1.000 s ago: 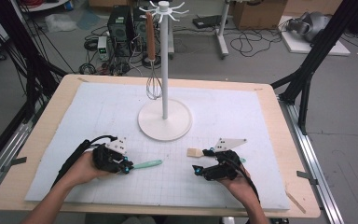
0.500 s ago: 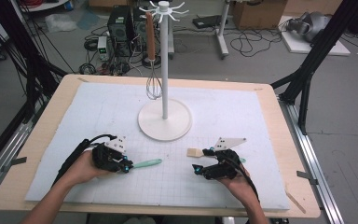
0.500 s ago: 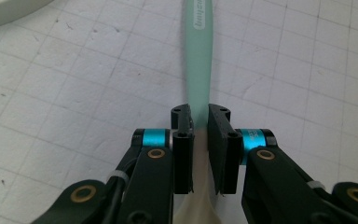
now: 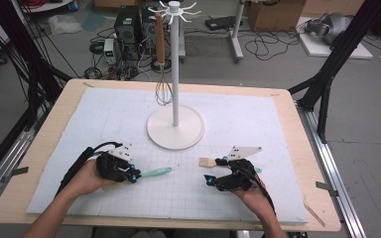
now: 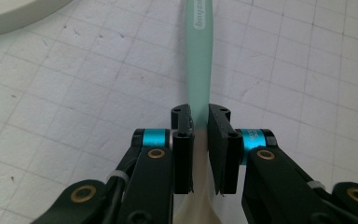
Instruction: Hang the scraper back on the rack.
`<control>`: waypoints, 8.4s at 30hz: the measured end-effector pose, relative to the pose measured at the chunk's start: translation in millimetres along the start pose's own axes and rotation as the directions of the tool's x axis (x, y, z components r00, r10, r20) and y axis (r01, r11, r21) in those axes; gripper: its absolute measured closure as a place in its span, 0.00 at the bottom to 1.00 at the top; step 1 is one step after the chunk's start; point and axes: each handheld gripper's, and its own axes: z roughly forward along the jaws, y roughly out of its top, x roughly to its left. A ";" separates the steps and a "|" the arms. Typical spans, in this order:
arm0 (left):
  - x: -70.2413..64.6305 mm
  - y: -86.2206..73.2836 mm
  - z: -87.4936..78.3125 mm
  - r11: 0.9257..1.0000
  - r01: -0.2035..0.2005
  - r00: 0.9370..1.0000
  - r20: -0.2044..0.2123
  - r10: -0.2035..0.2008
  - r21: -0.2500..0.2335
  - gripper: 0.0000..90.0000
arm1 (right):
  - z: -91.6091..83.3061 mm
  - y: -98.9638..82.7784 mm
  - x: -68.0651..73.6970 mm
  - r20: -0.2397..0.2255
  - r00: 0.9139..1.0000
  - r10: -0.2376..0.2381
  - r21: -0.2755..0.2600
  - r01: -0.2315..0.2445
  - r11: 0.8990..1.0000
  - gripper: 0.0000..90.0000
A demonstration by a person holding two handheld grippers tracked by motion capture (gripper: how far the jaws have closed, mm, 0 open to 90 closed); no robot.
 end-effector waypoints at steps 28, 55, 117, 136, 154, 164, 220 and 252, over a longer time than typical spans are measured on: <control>-1.1 14.6 -18.5 0.993 -0.007 1.000 0.005 0.007 -0.115 0.89 | 10.3 9.8 4.6 -0.066 0.997 0.039 -0.010 -0.039 0.999 0.22; -7.9 41.9 -30.3 0.981 -0.039 0.998 0.032 0.046 -0.187 0.89 | 22.6 50.5 10.1 -0.204 0.977 0.055 -0.040 -0.064 0.997 0.25; -16.5 61.8 -25.9 0.975 -0.086 0.994 0.051 0.098 -0.205 0.89 | 38.8 84.1 13.8 -0.416 0.907 0.069 -0.018 -0.084 0.996 0.78; -16.3 64.6 -19.3 0.978 -0.057 0.991 0.112 0.080 -0.200 0.81 | 32.1 90.8 20.6 -0.437 0.900 0.002 -0.088 -0.045 0.995 0.91; -16.6 70.5 -16.1 0.980 -0.056 0.984 0.158 0.087 -0.192 0.92 | 28.3 103.7 27.6 -0.448 0.893 -0.041 -0.118 -0.014 0.993 0.91; -15.3 70.5 -20.8 0.974 -0.045 0.985 0.151 0.079 -0.221 0.94 | 26.8 104.8 25.4 -0.447 0.894 -0.028 -0.165 -0.051 0.985 0.79; -17.4 70.3 -18.2 0.958 -0.002 0.977 0.204 0.062 -0.285 0.88 | 23.1 123.8 38.3 -0.438 0.894 -0.094 -0.170 0.020 0.985 0.91; -17.1 65.3 -22.2 0.921 0.048 0.989 0.145 0.009 -0.386 0.80 | 28.1 130.6 45.9 -0.371 0.919 -0.134 -0.205 0.060 0.977 0.93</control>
